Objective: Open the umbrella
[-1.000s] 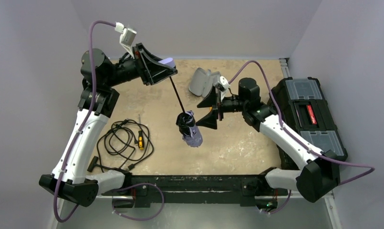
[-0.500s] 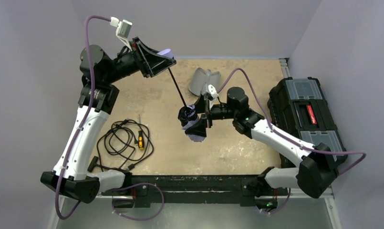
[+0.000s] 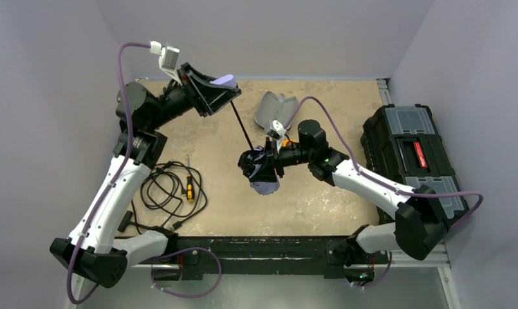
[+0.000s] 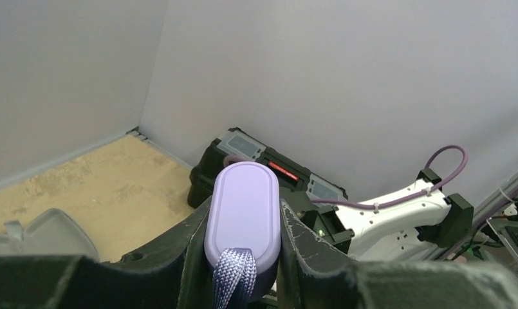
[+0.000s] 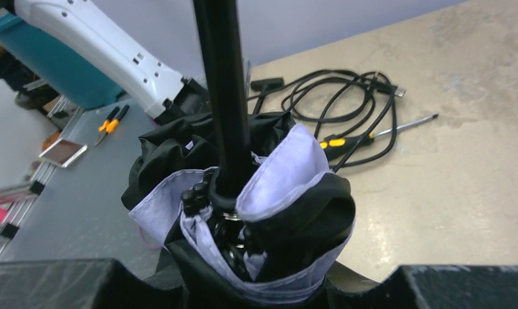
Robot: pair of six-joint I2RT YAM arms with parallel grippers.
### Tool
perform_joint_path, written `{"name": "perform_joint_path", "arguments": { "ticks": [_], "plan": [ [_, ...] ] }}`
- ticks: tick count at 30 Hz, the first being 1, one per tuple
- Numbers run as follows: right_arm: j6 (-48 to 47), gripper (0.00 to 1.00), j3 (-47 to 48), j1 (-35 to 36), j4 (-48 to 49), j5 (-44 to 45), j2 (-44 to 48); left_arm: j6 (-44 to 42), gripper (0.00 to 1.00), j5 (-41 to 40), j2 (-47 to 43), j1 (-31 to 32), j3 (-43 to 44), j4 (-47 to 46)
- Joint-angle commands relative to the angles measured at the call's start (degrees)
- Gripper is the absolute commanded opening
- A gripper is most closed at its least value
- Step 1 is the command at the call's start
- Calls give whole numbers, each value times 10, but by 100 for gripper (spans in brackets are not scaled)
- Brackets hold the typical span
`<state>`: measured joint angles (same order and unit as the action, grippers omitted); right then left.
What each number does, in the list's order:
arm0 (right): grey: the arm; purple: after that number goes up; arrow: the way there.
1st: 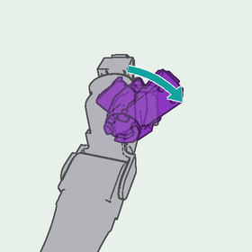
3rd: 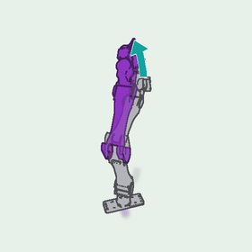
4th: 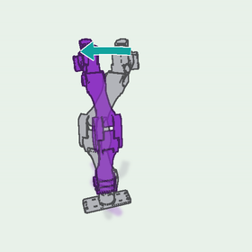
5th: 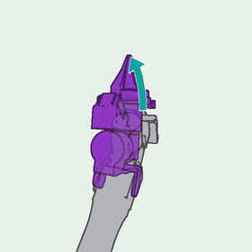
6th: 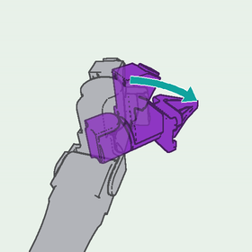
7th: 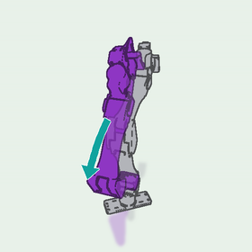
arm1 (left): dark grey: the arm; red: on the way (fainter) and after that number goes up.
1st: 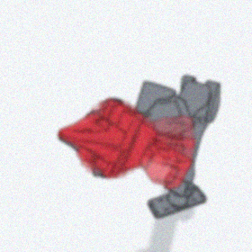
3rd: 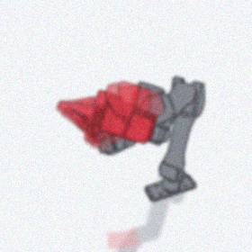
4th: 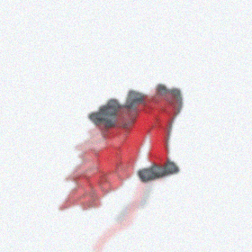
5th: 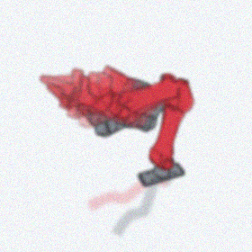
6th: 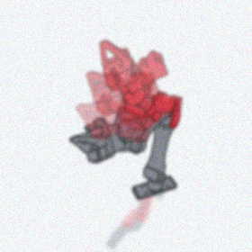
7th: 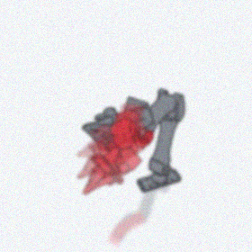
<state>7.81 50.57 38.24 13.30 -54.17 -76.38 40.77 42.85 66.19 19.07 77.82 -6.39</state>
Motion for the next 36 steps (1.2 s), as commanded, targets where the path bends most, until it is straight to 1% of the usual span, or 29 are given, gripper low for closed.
{"name": "perform_joint_path", "arguments": {
  "ticks": [1, 3, 6, 10, 14, 16, 18, 20, 22, 24, 25, 27, 28, 30, 33, 36],
  "plan": [
    [43, 0, 98, -3, 74, 11, 11, -16, 0, 59, -26, 70, -120, 35],
    [37, 0, 103, -3, 66, 12, 14, -21, 0, 59, -31, 76, -139, 40],
    [24, 0, 94, -3, 61, 6, 20, -33, 0, 62, -28, 76, -139, 54],
    [-42, 0, 65, -3, 1, 2, 30, -49, 0, 62, -19, 45, -92, 61],
    [-58, 0, 26, -4, -14, 2, 46, -72, 0, 62, -10, 27, -53, 63],
    [-71, 0, 15, -4, -37, 3, 49, -60, 0, 62, -4, 16, -35, 57],
    [-104, 0, -5, -4, -69, -10, 53, -53, 0, 54, 8, -12, 10, 50],
    [-165, 0, -28, -4, -135, -15, 54, -8, 0, 60, 40, -68, 86, 1],
    [-228, 0, -58, -5, -198, -21, 56, 45, 0, 45, 74, -131, 172, -33],
    [-253, 0, -77, -5, -229, -24, 62, 89, 0, 43, 99, -172, 223, -87],
    [-247, 0, -80, -5, -227, -25, 66, 103, 0, 40, 108, -177, 240, -95],
    [-224, 0, -75, -5, -210, -27, 69, 115, 0, 42, 109, -177, 238, -115],
    [-213, 0, -69, -5, -201, -29, 68, 105, 0, 43, 106, -175, 227, -128],
    [-205, 0, -60, -5, -200, -33, 61, 92, 0, 20, 93, -182, 217, -117],
    [-242, 0, -69, -6, -247, -38, 56, 107, 0, 8, 101, -217, 236, -135],
    [-286, 0, -88, -17, -295, -40, 55, 110, 0, 2, 111, -246, 277, -155]
  ]
}}
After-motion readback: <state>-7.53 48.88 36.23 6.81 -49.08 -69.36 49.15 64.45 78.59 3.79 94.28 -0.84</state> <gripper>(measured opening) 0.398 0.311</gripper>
